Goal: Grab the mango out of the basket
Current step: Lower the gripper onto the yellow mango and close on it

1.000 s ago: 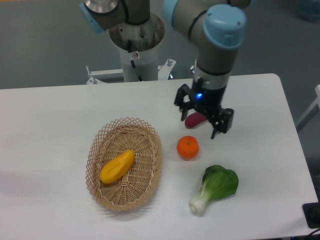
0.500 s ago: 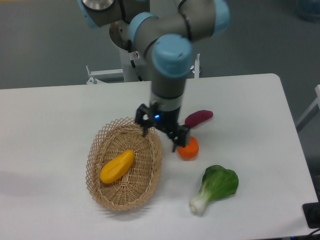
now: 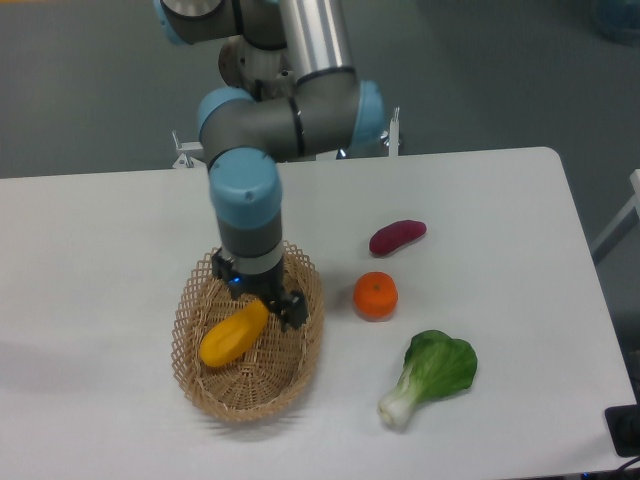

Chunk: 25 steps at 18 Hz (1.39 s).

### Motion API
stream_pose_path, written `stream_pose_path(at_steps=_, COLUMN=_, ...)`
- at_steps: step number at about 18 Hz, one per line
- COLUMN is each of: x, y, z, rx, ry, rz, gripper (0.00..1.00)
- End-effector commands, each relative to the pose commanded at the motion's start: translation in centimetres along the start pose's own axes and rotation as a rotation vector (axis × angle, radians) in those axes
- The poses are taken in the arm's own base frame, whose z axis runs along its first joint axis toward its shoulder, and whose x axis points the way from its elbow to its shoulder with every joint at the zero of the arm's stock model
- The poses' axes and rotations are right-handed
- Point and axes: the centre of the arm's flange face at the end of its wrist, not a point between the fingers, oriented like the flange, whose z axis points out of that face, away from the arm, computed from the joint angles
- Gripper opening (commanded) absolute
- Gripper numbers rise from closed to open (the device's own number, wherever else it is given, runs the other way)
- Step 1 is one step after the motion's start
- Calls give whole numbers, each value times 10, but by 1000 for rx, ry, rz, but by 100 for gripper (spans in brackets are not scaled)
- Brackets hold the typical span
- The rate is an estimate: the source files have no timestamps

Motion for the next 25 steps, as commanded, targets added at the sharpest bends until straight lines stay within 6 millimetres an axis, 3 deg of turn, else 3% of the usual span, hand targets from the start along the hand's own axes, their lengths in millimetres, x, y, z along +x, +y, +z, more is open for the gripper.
stream_pose_path(at_steps=10, x=13, y=-2, z=22, rx=-47, ry=11, rz=14, gripper=100)
stream_pose_path(at_steps=20, x=14, y=-6, z=35, rx=-47, ry=-8, rz=-27, gripper=99)
stream_pose_path(at_steps=24, x=14, y=-7, z=35, rx=-54, ry=-21, rz=-21, gripper=69)
stream_pose_path(at_steps=25, x=14, y=-7, z=35, rx=-54, ry=-21, rz=-18, gripper=66)
